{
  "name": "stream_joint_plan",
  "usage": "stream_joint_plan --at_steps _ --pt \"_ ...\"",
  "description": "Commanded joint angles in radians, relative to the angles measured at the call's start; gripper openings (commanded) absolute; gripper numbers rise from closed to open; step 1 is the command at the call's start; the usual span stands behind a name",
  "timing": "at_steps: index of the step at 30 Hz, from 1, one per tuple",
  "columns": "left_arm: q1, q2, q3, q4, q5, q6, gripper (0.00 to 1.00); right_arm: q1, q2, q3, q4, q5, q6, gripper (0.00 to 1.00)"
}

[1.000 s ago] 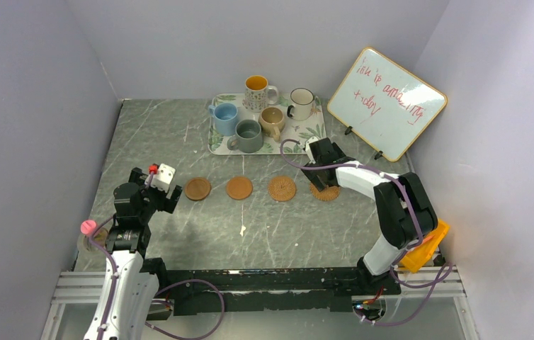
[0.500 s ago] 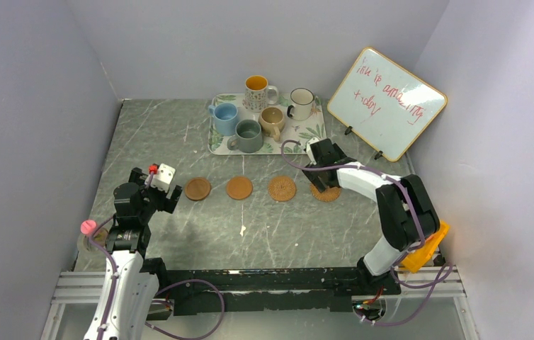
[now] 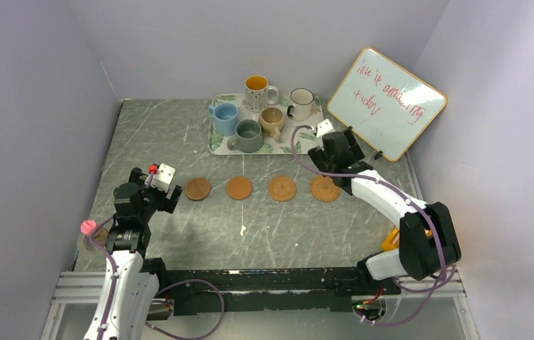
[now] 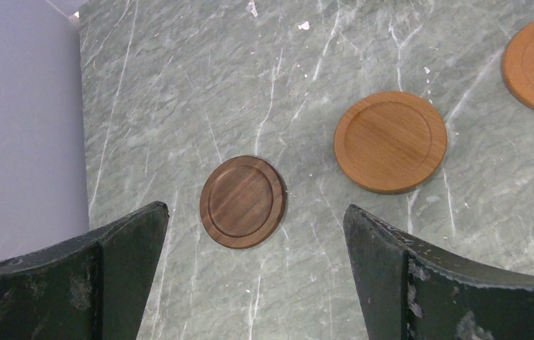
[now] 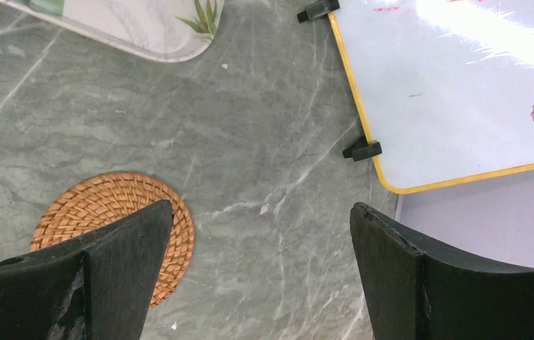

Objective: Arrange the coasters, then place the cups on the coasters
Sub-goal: Move the coaster to the center of the board, then move the cup to the tray.

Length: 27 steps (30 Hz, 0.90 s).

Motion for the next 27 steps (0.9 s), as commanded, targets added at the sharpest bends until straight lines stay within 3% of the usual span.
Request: stream_joint_plan --at_steps 1,21,27 --pt "0.005 0.002 -0.007 0.038 0.002 -0.01 1.0 -0.007 0.004 -0.015 0.041 0.006 0.012 1.0" --pt "0.005 0.062 0.012 0.05 -0.042 0.007 1.0 -0.016 -0.079 -0.004 0.004 -0.087 0.026 1.0" --pt "0.005 0.105 0.052 0.038 0.0 0.057 1.0 -0.01 -0.089 0.058 -0.073 -0.196 0.048 1.0"
